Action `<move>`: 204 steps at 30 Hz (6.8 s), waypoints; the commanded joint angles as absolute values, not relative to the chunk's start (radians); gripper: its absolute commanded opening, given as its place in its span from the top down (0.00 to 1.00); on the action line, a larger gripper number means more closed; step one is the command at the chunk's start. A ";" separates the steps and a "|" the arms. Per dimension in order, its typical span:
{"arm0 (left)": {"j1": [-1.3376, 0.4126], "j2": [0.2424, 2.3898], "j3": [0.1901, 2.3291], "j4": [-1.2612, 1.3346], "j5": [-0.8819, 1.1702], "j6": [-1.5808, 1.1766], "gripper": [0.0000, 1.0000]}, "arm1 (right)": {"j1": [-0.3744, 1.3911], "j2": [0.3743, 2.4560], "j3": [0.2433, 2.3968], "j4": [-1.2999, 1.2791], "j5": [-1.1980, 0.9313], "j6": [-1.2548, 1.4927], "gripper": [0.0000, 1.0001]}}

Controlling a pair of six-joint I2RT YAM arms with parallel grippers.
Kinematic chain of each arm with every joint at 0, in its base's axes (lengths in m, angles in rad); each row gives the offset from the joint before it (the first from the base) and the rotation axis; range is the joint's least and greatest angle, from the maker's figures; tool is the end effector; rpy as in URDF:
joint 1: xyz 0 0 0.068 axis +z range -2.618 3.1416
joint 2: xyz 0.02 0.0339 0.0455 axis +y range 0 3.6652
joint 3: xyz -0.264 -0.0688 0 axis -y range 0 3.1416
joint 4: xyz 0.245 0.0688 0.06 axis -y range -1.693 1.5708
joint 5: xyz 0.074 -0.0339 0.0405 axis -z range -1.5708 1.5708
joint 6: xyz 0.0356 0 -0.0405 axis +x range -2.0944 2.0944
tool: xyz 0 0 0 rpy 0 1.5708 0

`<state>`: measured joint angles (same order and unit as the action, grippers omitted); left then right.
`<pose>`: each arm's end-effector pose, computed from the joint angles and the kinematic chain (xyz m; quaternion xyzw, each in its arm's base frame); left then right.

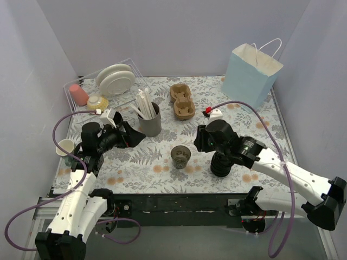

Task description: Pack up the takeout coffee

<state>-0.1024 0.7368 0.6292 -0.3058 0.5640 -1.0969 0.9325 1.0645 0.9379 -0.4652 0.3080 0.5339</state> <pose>0.1670 -0.0363 0.2824 -0.2498 0.7793 -0.4888 0.3022 0.1470 0.1800 0.3128 -0.1020 0.8691 0.2104 0.4358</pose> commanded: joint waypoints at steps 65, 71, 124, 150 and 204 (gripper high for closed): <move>-0.457 0.856 0.690 0.254 0.681 -1.605 0.20 | 0.755 0.585 0.816 -0.071 -0.193 0.678 0.86; -0.613 0.997 0.718 0.419 0.621 -1.646 0.25 | 0.755 0.575 0.779 -0.011 -0.230 0.736 0.86; -0.914 1.166 1.014 -0.186 0.214 -1.441 1.00 | 0.755 0.423 0.879 -0.448 0.063 0.612 0.12; -1.052 1.557 1.393 -0.911 -0.249 -1.499 1.00 | 0.755 0.380 0.907 -0.632 0.219 0.514 0.04; -1.031 1.404 1.370 -0.819 -0.360 -1.488 0.15 | 0.755 0.572 0.750 -0.427 -0.075 0.574 0.12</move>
<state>-1.0527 1.5646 1.4498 -0.8696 -0.2695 -1.4815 0.7528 0.4900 0.7906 -0.5705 0.0566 0.5507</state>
